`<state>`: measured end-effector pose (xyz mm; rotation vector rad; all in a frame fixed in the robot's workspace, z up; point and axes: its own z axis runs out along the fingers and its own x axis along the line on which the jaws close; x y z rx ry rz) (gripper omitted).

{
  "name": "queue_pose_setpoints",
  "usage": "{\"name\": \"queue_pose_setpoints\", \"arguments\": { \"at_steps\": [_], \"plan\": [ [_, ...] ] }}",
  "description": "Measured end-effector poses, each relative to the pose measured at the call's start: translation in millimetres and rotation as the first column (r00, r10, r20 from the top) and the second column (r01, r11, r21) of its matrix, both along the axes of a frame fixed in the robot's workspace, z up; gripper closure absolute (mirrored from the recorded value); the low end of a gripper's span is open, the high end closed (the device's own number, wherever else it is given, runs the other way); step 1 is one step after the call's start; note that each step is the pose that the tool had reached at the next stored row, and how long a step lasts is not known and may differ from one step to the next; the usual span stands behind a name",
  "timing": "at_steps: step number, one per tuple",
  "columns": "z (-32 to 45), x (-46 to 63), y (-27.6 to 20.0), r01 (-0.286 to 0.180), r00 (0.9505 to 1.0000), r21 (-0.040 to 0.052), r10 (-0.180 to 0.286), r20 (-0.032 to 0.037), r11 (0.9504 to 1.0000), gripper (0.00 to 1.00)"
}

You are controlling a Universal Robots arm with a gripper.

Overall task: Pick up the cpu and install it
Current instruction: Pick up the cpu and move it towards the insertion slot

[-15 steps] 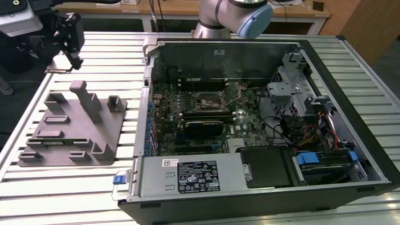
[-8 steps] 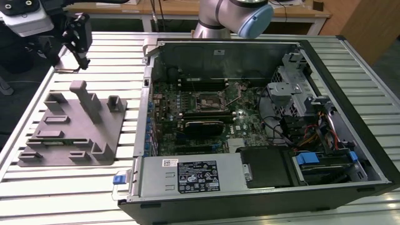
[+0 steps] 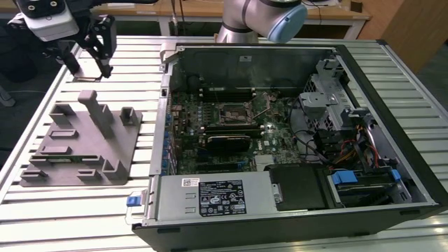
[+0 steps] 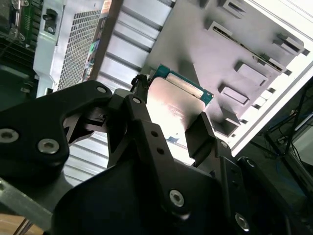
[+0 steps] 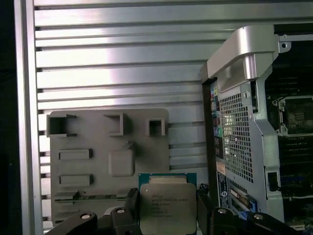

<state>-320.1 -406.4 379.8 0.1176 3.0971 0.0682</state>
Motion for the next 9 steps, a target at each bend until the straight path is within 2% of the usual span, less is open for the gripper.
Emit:
{"name": "queue_pose_setpoints", "arguments": {
  "at_steps": [9],
  "plan": [
    [0.0, 22.4, 0.0, 0.0, 1.0, -0.0001, 0.0, -0.0001, 1.0, 0.45]
  ]
}}
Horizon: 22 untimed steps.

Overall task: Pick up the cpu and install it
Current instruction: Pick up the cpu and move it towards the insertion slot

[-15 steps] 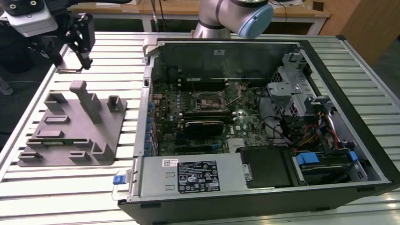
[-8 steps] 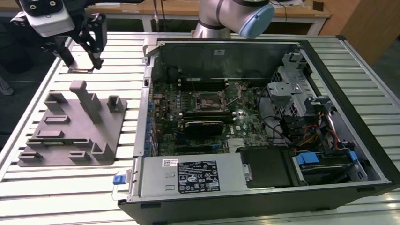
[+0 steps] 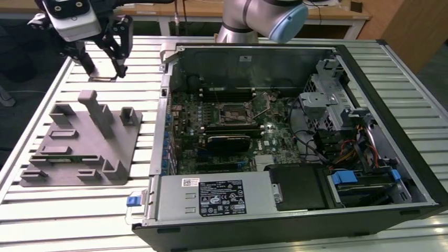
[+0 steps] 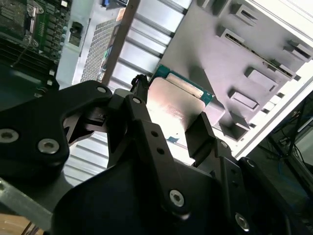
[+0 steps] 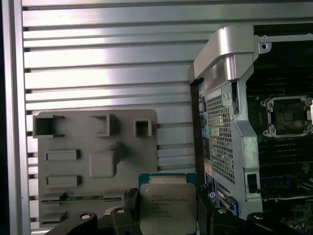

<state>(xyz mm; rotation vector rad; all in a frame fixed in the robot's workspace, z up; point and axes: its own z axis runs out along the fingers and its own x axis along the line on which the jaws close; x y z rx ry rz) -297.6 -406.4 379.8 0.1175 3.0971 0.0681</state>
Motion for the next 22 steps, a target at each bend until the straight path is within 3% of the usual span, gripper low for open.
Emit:
{"name": "queue_pose_setpoints", "arguments": {
  "at_steps": [22],
  "plan": [
    [-0.1, 62.2, 0.0, 0.0, 1.0, 0.0001, 0.0, -0.0001, 1.0, 0.45]
  ]
}}
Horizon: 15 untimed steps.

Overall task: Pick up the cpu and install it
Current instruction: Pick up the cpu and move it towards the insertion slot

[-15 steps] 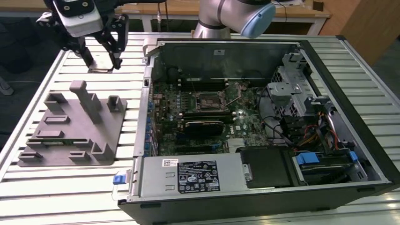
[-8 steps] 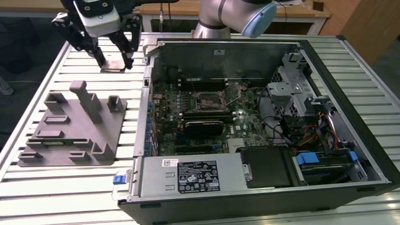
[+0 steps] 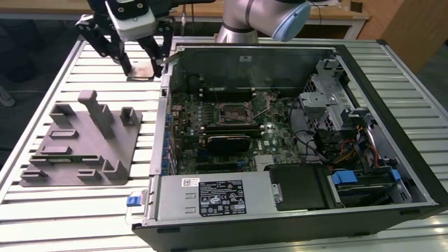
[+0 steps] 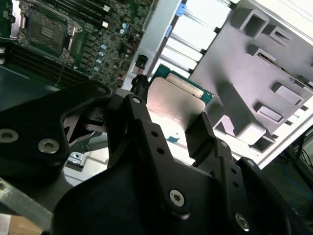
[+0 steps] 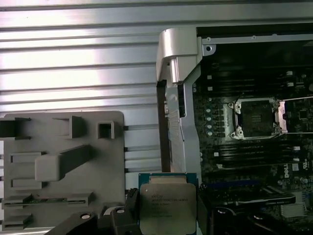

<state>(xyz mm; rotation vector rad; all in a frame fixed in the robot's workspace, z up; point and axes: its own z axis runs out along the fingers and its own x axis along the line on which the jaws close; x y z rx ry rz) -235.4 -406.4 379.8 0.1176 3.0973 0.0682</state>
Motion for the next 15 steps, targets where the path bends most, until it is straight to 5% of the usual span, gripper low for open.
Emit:
{"name": "queue_pose_setpoints", "arguments": {
  "at_steps": [15],
  "plan": [
    [0.0, 44.9, 0.0, 0.0, 1.0, 0.0, 0.0, -0.0003, 1.0, 0.45]
  ]
}}
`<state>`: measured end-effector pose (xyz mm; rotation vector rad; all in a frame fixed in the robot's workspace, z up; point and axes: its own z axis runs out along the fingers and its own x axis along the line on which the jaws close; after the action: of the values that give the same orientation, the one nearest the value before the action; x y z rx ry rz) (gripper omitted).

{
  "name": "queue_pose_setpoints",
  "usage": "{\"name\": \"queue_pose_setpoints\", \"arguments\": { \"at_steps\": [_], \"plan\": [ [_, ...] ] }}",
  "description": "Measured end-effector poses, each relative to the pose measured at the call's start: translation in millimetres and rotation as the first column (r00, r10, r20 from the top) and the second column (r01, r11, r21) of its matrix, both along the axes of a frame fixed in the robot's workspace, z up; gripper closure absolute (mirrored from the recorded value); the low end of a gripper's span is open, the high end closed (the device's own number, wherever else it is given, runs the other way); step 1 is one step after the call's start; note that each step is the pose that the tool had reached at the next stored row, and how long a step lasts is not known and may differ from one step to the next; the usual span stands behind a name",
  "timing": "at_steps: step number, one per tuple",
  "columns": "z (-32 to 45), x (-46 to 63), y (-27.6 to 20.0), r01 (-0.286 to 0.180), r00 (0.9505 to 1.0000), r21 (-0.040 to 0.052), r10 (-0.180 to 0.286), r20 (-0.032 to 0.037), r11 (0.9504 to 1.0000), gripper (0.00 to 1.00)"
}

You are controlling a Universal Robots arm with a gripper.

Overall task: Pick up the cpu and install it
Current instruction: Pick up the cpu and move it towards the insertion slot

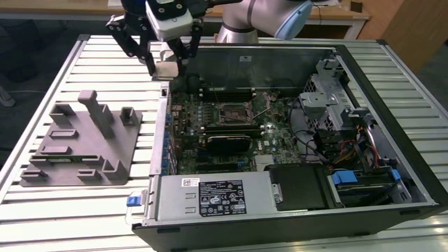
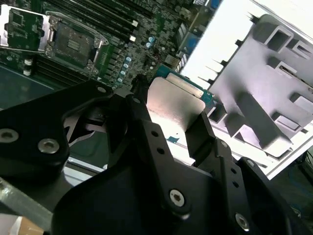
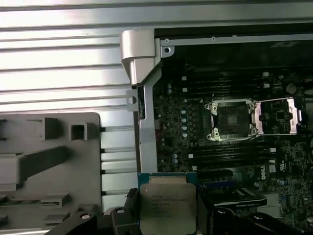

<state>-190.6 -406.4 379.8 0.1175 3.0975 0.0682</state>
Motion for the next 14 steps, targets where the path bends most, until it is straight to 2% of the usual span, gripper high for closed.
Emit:
{"name": "queue_pose_setpoints", "arguments": {
  "at_steps": [14],
  "plan": [
    [0.0, 41.1, 0.0, 0.0, 1.0, 0.0, 0.0, -0.0002, 1.0, 0.45]
  ]
}}
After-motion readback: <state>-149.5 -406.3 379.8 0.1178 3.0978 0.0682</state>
